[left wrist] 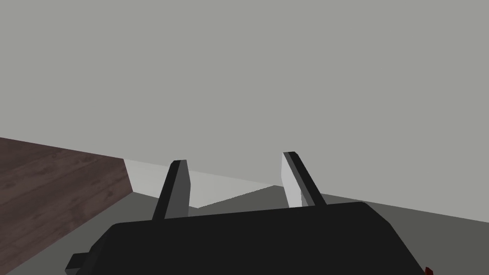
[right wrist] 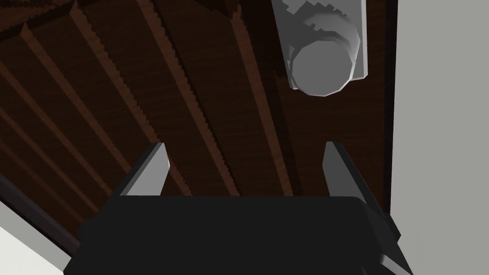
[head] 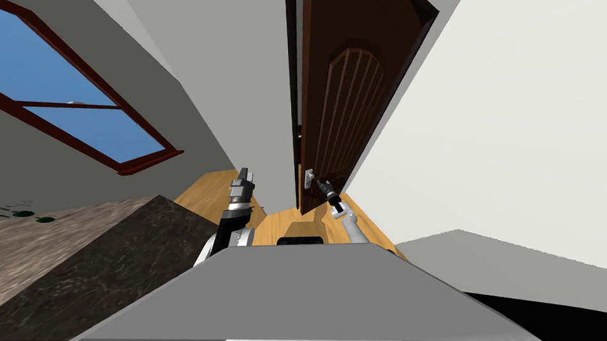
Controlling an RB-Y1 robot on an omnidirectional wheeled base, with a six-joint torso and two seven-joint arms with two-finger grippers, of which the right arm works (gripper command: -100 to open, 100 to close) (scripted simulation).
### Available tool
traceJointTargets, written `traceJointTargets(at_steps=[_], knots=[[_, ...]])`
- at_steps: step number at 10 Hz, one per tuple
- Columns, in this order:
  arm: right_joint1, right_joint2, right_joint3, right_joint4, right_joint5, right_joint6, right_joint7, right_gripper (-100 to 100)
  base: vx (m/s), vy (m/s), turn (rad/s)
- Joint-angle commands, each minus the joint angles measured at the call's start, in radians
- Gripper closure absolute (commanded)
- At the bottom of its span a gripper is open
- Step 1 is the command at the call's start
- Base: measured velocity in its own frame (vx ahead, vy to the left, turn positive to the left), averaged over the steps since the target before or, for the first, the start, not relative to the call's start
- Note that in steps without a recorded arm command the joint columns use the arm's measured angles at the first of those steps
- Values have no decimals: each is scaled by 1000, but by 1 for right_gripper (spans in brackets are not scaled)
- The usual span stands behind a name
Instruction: Pull the door open
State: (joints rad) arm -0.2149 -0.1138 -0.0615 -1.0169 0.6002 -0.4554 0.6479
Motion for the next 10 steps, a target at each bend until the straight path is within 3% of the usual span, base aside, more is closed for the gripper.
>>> traceJointTargets(at_steps=[1, 2, 4, 5, 8, 9, 10], knots=[[-20, -2, 8, 25, 50, -34, 6, -100, -37, -39, -34], [-20, -2, 8, 25, 65, -34, 6, -100, -30, -33, -20], [-43, -2, 23, 53, 131, -83, 17, -100, -53, -48, -46], [-43, -2, 23, 53, 147, -83, 17, -100, -50, -38, -11], [-65, -1, 38, 81, 227, -134, 28, -100, -44, -39, -31], [-70, -1, 41, 87, 243, -145, 31, -100, -43, -39, -22], [-67, 0, 37, 86, 231, -138, 32, -100, -18, -15, -2]])
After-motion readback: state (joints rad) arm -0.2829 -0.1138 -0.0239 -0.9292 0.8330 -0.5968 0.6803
